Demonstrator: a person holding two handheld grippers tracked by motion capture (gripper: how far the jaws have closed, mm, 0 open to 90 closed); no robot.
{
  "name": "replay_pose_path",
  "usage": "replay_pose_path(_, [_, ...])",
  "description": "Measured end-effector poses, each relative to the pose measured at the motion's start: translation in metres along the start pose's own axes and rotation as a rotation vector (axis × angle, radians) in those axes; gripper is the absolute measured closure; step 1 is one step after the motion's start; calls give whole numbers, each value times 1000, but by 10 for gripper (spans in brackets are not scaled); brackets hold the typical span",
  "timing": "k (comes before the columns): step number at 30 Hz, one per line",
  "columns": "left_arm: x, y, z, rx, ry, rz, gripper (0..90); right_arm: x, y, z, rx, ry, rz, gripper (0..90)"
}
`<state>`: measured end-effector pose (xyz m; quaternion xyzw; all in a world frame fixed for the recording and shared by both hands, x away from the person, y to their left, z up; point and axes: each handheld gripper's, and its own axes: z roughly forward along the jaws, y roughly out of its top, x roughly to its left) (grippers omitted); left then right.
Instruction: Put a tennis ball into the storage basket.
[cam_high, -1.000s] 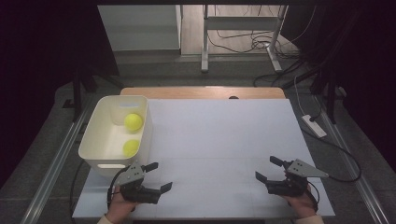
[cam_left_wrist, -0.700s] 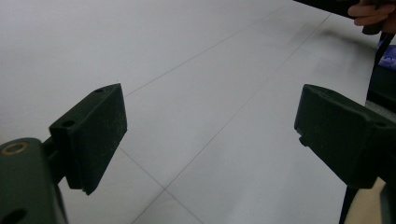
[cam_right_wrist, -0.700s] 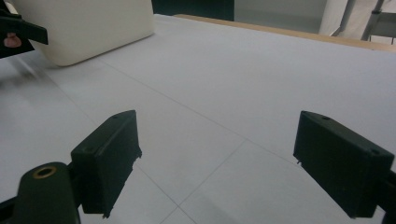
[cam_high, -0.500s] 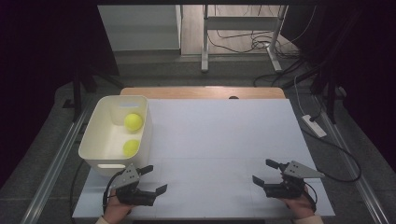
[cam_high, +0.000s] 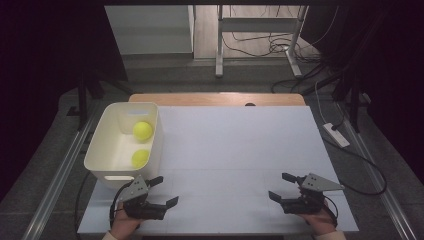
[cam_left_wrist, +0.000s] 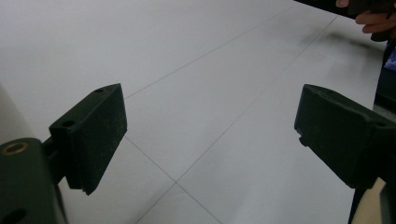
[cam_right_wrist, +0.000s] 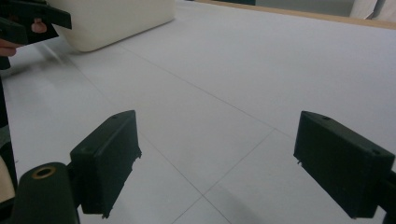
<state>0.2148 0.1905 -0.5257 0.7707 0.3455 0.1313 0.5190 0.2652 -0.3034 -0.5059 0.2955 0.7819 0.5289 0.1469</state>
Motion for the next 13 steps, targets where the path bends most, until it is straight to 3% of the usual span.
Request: replay_pose_path(13, [-1, 1, -1, -10, 4, 1, 105, -1, 1, -2, -8, -13, 3, 141])
